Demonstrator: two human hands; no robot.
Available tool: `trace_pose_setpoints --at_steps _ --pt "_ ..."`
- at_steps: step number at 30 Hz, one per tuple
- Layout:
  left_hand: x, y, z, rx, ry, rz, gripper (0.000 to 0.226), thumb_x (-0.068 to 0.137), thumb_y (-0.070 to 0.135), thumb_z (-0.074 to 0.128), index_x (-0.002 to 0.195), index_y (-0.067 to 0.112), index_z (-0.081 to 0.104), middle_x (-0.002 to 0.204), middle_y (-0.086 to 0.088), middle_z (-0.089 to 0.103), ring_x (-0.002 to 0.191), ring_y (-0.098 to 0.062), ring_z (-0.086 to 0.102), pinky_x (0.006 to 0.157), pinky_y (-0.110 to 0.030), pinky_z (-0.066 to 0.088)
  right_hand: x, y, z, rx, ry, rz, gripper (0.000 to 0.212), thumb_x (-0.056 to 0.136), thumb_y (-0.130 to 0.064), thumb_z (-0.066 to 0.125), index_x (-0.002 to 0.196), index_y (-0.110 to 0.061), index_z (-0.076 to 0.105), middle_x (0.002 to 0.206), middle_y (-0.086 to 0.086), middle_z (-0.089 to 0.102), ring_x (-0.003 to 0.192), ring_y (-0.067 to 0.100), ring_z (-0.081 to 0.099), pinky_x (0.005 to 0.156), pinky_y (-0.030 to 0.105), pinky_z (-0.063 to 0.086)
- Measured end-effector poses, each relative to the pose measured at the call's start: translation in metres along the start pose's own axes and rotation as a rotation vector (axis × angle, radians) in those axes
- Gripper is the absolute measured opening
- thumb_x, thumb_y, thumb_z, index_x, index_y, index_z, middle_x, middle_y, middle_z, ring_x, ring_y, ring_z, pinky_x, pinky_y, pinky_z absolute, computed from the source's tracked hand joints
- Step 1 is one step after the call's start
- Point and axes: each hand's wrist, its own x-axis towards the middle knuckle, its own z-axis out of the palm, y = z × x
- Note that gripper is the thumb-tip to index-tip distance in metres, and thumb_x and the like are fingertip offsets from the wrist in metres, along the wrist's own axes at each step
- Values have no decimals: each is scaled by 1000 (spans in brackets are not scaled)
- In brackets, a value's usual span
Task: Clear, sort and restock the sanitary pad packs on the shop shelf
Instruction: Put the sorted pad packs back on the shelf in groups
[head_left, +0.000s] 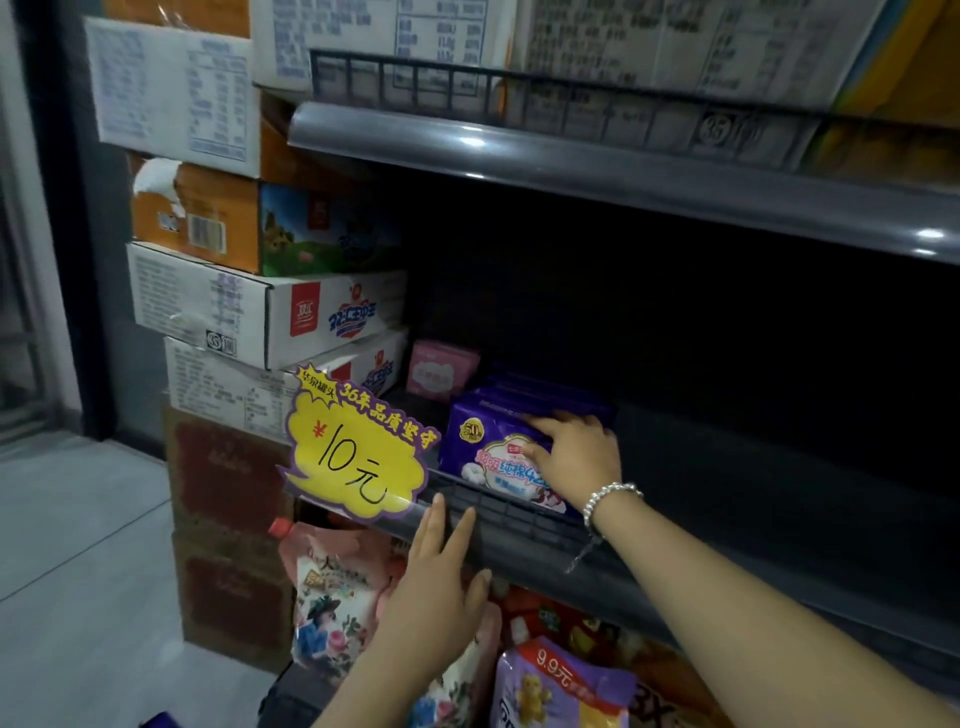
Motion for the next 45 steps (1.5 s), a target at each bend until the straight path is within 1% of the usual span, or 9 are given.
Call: trace_pose_setpoints --at_steps 5,9,15,27,31,34,38,41,45 --pt "-18 -9 -40 -29 44 16 61 99 32 47 153 26 18 160 5 -16 149 -17 -2 116 -30 20 -40 -33 1 216 201 -87 45 94 -39 56 137 -30 52 147 -3 45 135 19 31 108 31 15" --pt "-38 -42 -75 81 54 -20 61 97 28 50 151 30 22 161 -6 0 147 -24 14 111 -34 28 -75 -88 21 536 283 -210 48 82 -52 51 115 -23 70 117 -6 67 111 18 52 102 35 36" --pt "-72 -120 -111 251 -12 -135 84 73 62 18 148 27 34 155 -9 26 141 -29 29 111 -37 33 -110 -169 86 688 65 -312 36 86 -42 58 115 -25 68 114 -10 67 107 5 52 98 18 37" --pt "-147 -318 -39 19 -59 -515 52 96 29 53 145 20 37 146 -4 35 108 -22 55 101 -35 41 -134 -255 275 541 -518 -275 39 91 -29 64 129 -19 60 125 0 63 116 16 56 95 18 36" --pt "-165 -370 -2 -23 -64 -594 53 95 28 56 144 15 40 143 -7 39 120 -25 50 103 -39 40 -141 -266 339 470 -724 -244 44 90 -32 64 132 -19 56 128 4 59 115 20 56 95 27 43" --pt "-176 -412 21 23 -144 -574 58 91 38 57 143 16 44 147 -10 39 134 -30 38 111 -42 32 -145 -273 382 435 -857 -211 49 89 -36 66 134 -21 55 132 3 57 118 19 54 97 26 42" --pt "-180 -444 30 129 -347 -493 98 61 78 20 148 35 30 162 0 7 149 -20 3 120 -48 6 -148 -282 436 374 -920 -189 54 85 -44 67 135 -29 55 136 6 55 122 22 52 106 34 42" --pt "-175 -460 32 273 -552 -410 98 65 80 44 150 43 12 162 3 -7 149 -20 -11 117 -53 -7 -144 -286 465 330 -967 -180 46 93 -43 57 138 -32 52 141 7 48 129 25 44 111 35 35" --pt "-173 -477 33 606 -621 -262 93 78 59 64 151 42 9 154 -3 16 146 -24 7 115 -55 -8 -144 -285 484 374 -1018 -172 48 91 -42 60 138 -35 50 143 5 47 130 27 45 110 38 36"
